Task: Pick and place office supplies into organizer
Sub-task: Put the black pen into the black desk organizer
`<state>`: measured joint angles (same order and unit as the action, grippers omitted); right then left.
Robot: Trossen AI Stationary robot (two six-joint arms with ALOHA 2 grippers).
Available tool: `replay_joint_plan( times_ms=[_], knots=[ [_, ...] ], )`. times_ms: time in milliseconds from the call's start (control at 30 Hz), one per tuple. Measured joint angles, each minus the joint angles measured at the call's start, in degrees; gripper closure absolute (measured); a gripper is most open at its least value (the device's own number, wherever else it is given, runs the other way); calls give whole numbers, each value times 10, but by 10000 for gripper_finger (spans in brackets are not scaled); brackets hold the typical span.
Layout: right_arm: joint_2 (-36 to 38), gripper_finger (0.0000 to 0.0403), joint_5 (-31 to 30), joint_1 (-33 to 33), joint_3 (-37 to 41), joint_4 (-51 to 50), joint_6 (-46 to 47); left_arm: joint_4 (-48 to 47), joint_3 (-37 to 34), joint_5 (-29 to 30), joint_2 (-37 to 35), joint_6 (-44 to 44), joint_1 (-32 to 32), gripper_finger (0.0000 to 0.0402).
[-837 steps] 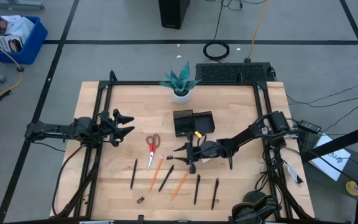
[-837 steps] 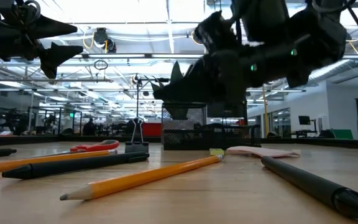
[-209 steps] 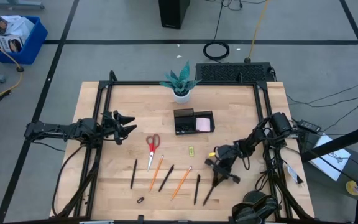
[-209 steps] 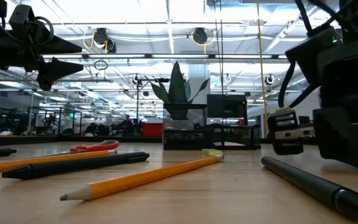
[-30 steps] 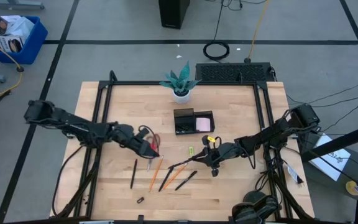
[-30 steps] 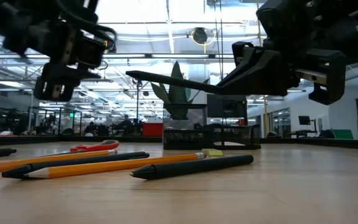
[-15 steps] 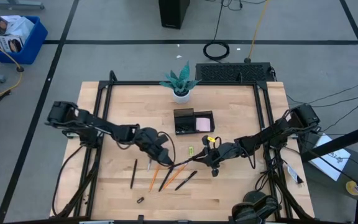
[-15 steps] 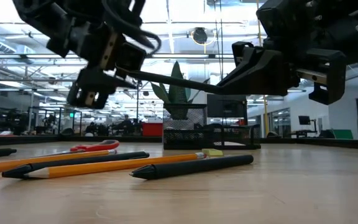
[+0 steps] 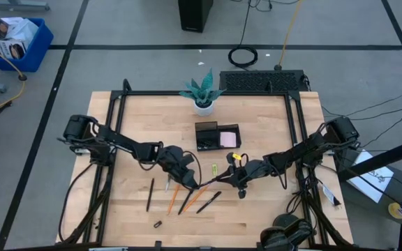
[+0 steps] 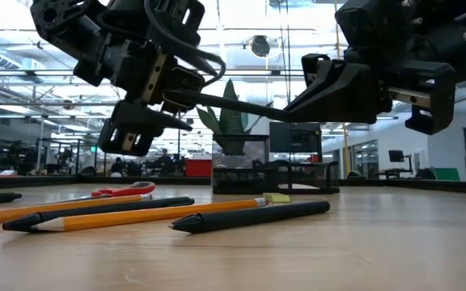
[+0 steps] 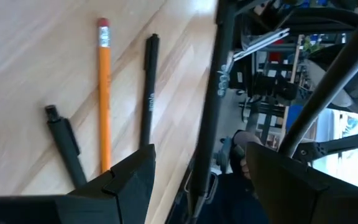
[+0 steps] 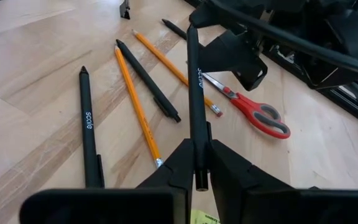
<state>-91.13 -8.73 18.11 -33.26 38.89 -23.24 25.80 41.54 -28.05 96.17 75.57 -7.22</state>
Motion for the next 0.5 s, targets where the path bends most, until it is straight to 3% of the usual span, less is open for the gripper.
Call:
replay_joint_plan(
  times_ms=[200,500],
  knots=[
    [0,372,0,0,0,14,5,-1,0,2,0,11,0,161],
    [0,375,0,0,0,21,12,15,0,22,0,7,-5,263]
  ],
)
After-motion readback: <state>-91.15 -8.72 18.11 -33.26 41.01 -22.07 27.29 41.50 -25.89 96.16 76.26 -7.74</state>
